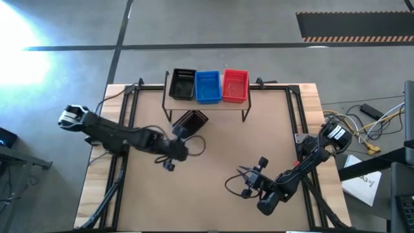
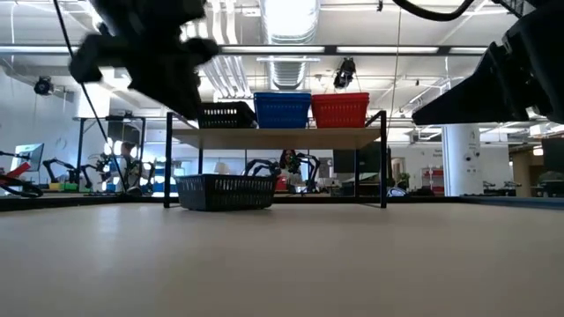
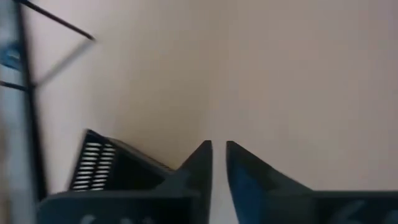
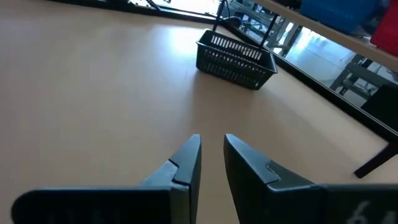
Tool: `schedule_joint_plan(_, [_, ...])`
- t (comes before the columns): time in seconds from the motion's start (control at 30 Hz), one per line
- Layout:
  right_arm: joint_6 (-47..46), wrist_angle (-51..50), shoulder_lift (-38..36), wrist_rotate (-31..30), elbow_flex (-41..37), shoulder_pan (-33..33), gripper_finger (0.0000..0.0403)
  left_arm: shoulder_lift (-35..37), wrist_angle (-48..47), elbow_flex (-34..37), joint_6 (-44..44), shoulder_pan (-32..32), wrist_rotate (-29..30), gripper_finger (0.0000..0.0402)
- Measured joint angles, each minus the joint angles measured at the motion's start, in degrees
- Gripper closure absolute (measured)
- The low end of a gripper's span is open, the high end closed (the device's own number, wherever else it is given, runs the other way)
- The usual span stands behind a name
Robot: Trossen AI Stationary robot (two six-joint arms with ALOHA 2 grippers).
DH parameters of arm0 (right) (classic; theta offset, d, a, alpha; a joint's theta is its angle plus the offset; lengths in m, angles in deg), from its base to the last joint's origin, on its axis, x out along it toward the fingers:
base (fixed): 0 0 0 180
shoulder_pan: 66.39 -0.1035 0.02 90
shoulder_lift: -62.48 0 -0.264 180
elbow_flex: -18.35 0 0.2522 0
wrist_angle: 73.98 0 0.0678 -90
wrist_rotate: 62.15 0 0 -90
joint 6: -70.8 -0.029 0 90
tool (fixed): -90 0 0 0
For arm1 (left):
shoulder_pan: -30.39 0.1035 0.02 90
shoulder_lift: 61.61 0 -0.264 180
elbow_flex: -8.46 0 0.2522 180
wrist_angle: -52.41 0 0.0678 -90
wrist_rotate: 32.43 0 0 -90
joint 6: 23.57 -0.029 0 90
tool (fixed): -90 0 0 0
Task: Stack baskets on shelf by color
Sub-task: Stack the black bin on the black bins on the shelf
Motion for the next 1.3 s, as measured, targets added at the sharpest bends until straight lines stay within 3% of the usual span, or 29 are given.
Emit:
schedule_joint_plan(0.1, [0.14, -0.01, 0.0, 0.0, 0.05, 0.19, 0.0342, -3.18, -0.2, -0.2, -3.51, 4.57, -3.92, 0.0331])
schedule_joint_plan(0.27, [-0.02, 0.12, 0.0, 0.04, 0.37, 0.3, 0.0342, -7.53, -5.3, -0.07, -10.56, 12.31, -4.07, 0.0254])
schedule_joint_plan(0.43, [-1.19, 0.42, 0.0, 0.02, 0.42, 0.34, 0.0342, -11.49, -6.54, 0.16, -13.69, 17.33, -1.54, 0.0228])
schedule_joint_plan(0.67, [-2.49, 0.42, 0.0, 0.07, 0.42, 0.34, 0.0342, -15.77, -5.9, 0.19, -14.99, 19.31, 1.46, 0.0274])
schedule_joint_plan(0.9, [-1.66, 0.38, 0.0, 0.07, 0.42, 0.43, 0.0342, -14.86, -6.13, 0.04, -14.02, 16.94, 1.75, 0.0385])
schedule_joint_plan(1.1, [-1.72, 0.4, 0.0, 0.07, 0.42, 0.43, 0.0342, -9.28, -11.44, -2.49, -4.27, 8.24, 0.59, 0.04])
schedule_joint_plan(1.3, [-0.94, 0.38, 0.0, 0.07, 0.42, 0.43, 0.0342, -2.38, -16.48, -7.78, 6.07, -2.92, -5.21, 0.0401])
